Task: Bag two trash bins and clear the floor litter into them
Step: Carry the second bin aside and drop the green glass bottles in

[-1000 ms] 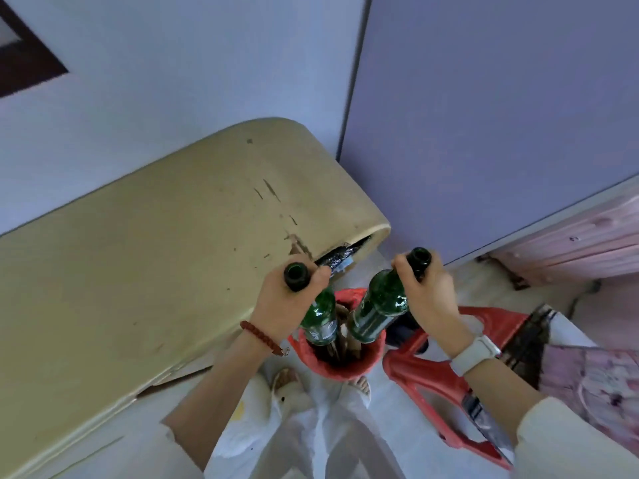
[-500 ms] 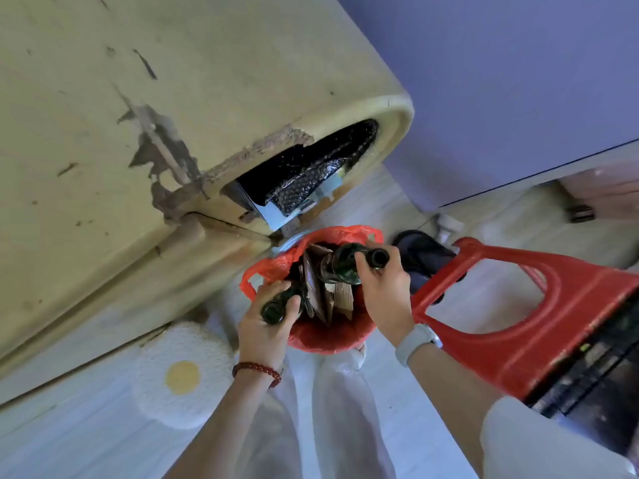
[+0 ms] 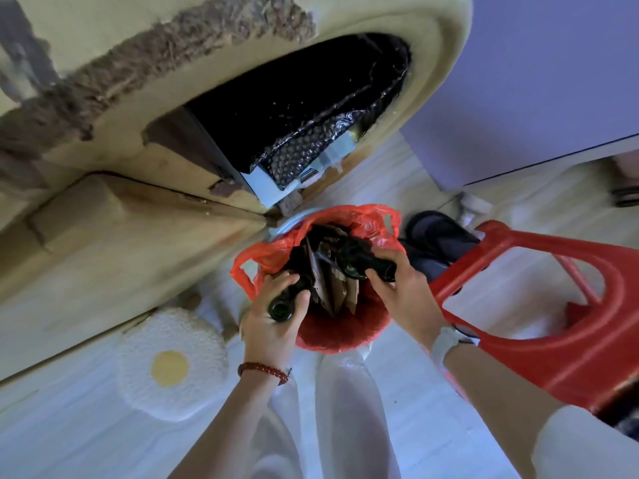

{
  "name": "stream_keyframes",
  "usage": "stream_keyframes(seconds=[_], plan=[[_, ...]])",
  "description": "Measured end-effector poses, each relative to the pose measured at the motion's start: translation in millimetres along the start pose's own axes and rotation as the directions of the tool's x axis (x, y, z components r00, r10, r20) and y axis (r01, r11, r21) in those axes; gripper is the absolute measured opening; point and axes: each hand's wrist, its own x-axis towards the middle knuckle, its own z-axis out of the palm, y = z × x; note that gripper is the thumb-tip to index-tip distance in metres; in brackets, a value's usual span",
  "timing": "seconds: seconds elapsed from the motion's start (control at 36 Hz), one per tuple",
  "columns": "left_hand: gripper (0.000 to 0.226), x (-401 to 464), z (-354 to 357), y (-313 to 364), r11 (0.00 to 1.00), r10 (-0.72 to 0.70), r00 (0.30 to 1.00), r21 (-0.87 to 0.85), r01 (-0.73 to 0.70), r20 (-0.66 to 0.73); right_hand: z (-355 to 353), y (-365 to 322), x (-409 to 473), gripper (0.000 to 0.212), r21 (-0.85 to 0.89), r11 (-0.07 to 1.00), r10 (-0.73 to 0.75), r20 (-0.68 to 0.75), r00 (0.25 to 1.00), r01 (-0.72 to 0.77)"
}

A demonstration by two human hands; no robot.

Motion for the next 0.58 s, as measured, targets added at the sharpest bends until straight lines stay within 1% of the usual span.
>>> stream_keyframes(seconds=[0.14, 0.25, 0.33, 0.39, 0.44, 0.5, 0.58], plan=[[0.021, -1.4, 12.9, -0.9, 1.000, 0.007, 0.998, 0.022, -0.008, 0.068, -19.1, 11.8, -7.5, 0.032, -0.071, 0.997, -0.029, 0.011, 1.000, 0.030], [0.022, 4.2, 19.7, -7.2, 0.999, -0.008, 0.996, 0.043, 0.004, 0.092, -28.7, 15.2, -7.0, 0.032, -0.090, 0.993, -0.065, 0.055, 0.996, 0.070], [0.028, 8.6, 20.4, -10.4, 0.992, 0.070, 0.991, 0.100, -0.081, 0.117, -27.1, 17.7, -8.3, 0.034, -0.088, 0.990, -0.097, 0.111, 0.989, 0.107], [0.030, 8.2, 19.5, -13.2, 0.972, 0.166, 0.977, 0.145, -0.185, 0.136, -18.4, 20.4, -9.6, 0.034, -0.066, 0.990, -0.115, 0.135, 0.984, 0.125], [0.026, 4.4, 18.6, -16.7, 0.942, 0.246, 0.957, 0.194, -0.273, 0.155, -4.0, 23.1, -10.7, 0.036, -0.065, 0.990, -0.117, 0.166, 0.979, 0.129], [0.024, -1.3, 19.3, -20.7, 0.909, 0.301, 0.943, 0.255, -0.329, 0.145, 12.5, 26.5, -11.8, 0.041, -0.090, 0.989, -0.101, 0.196, 0.975, 0.120], [0.025, -12.5, 24.2, -30.2, 0.854, 0.354, 0.922, 0.349, -0.386, 0.154, 30.9, 33.4, -15.7, 0.049, -0.141, 0.984, -0.077, 0.201, 0.977, 0.107]])
